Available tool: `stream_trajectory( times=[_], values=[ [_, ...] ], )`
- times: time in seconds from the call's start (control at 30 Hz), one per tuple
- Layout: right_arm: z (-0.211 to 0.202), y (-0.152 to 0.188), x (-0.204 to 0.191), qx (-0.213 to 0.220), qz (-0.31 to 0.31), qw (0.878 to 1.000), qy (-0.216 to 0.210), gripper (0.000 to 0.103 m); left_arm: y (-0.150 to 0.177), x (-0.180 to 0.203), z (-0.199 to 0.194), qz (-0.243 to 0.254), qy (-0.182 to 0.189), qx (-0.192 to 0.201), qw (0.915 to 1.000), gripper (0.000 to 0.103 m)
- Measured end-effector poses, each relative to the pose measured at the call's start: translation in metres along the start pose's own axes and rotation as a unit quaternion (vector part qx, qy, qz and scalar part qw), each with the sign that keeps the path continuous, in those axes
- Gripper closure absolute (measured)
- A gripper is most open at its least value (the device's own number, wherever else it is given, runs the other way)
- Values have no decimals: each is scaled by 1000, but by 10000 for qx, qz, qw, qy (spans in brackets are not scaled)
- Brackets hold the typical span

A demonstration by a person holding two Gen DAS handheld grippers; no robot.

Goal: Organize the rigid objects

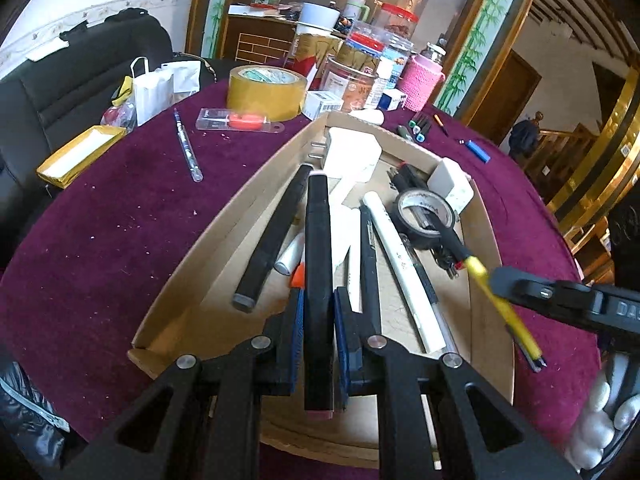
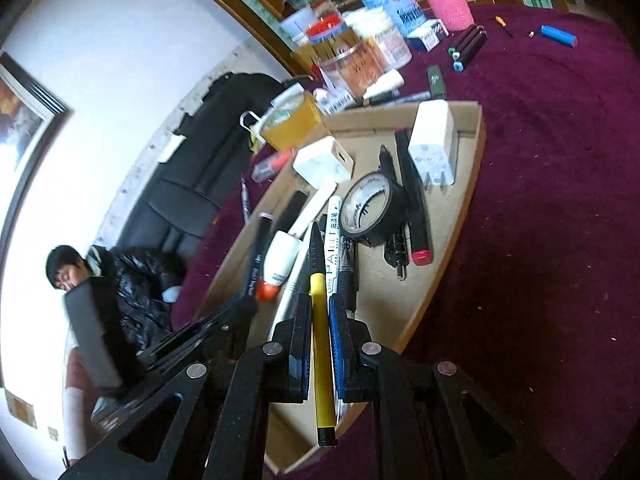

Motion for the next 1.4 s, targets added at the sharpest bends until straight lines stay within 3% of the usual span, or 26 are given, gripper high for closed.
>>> stream_trajectory(
  times=[0.4, 0.53, 0.67, 0.77, 0.9, 1.0, 1.13, 1.2, 1.3, 1.33, 1.37, 1.4],
  values=[
    [25, 7, 2, -195, -192, 9963, 811, 93, 0, 10, -4, 126, 99, 101, 9998, 88],
    [21, 1, 12, -6, -375, 9892, 1419, 93, -3, 17, -13, 247, 45, 288, 9993, 70],
    [10, -2, 5, 197, -500, 9901, 1295, 93, -8, 24, -23, 319, 22, 490, 9983, 64],
    [13, 1, -17, 78, -687, 9958, 601, 92, -11, 25, -31, 283, 34, 618, 9977, 63],
    [33, 6, -22, -358, -409, 9983, -194, 92, -14, 23, -43, 222, -26, 797, 9966, 59],
    [38, 1, 4, -322, -219, 9987, 325, 92, -16, 22, -52, 217, -44, 910, 9956, 56],
    [26, -7, 19, -71, -25, 9983, 578, 91, -19, 26, -61, 263, -82, 1137, 9931, 44],
    [18, -8, 17, 33, -113, 9977, 674, 85, -21, 31, -68, 305, -80, 1313, 9908, 41],
    [1, -11, 9, 287, -260, 9970, 675, 79, -25, 39, -96, 455, -620, 2105, 9746, 21],
    [-6, -11, 8, 399, -335, 9961, 719, 76, -26, 44, -112, 494, -872, 2469, 9638, 9],
    [-14, -11, 7, 536, -417, 9947, 778, 70, -25, 54, -135, 578, -936, 2994, 9478, 0],
    [-22, -11, 5, 709, -514, 9922, 892, 64, -23, 63, -151, 655, -745, 3362, 9366, 0]
  ],
)
Point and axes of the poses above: each gripper's, at about its wrist camera, not at the fingertips, and z roughly the way its jaws point, x to its right, y to its underside, the point moved 8 cm from there along z, roughly the way its jaws point, and after that the axes turned 7 degrees about -z, right-handed, at the moved point
